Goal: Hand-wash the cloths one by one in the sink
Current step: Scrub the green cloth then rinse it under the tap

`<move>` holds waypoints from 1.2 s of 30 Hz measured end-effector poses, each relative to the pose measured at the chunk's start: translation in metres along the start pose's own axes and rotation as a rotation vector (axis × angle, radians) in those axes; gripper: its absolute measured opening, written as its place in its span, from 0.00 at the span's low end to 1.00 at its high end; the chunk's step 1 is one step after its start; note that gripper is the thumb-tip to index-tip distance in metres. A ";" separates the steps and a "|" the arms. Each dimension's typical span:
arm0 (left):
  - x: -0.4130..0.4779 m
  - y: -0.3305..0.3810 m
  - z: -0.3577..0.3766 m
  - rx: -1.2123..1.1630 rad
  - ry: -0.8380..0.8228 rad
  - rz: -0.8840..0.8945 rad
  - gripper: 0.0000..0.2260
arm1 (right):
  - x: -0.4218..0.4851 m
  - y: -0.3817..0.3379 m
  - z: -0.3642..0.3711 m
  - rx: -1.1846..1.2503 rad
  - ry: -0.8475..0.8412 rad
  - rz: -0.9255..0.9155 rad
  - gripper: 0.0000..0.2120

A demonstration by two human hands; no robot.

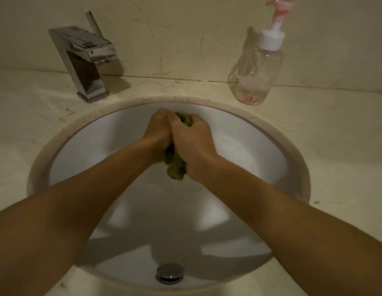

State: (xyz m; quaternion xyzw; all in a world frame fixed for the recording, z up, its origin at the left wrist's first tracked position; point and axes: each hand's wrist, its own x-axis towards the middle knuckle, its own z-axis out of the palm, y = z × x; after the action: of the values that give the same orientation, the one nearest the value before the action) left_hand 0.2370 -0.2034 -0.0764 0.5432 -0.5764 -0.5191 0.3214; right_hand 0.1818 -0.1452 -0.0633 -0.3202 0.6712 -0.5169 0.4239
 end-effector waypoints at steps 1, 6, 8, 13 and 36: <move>-0.003 0.001 -0.004 -0.065 -0.014 0.038 0.14 | 0.002 0.000 0.001 -0.015 0.003 -0.009 0.11; -0.023 0.011 0.020 -0.009 -0.046 0.166 0.11 | 0.028 -0.008 -0.022 -0.021 0.144 0.092 0.17; -0.015 0.011 0.017 0.049 -0.049 0.088 0.12 | 0.020 -0.005 -0.015 -0.027 0.145 0.082 0.17; -0.008 0.005 -0.014 -0.029 -0.067 0.108 0.12 | 0.000 0.000 0.005 0.048 -0.028 0.054 0.15; 0.029 -0.051 -0.037 1.371 -0.516 0.237 0.43 | 0.032 0.034 -0.034 -1.496 -0.519 -0.133 0.23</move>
State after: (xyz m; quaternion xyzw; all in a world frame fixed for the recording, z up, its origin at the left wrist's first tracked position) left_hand 0.2807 -0.2335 -0.1209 0.4169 -0.8831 -0.1155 -0.1816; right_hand 0.1380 -0.1498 -0.0999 -0.6698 0.6994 0.1379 0.2076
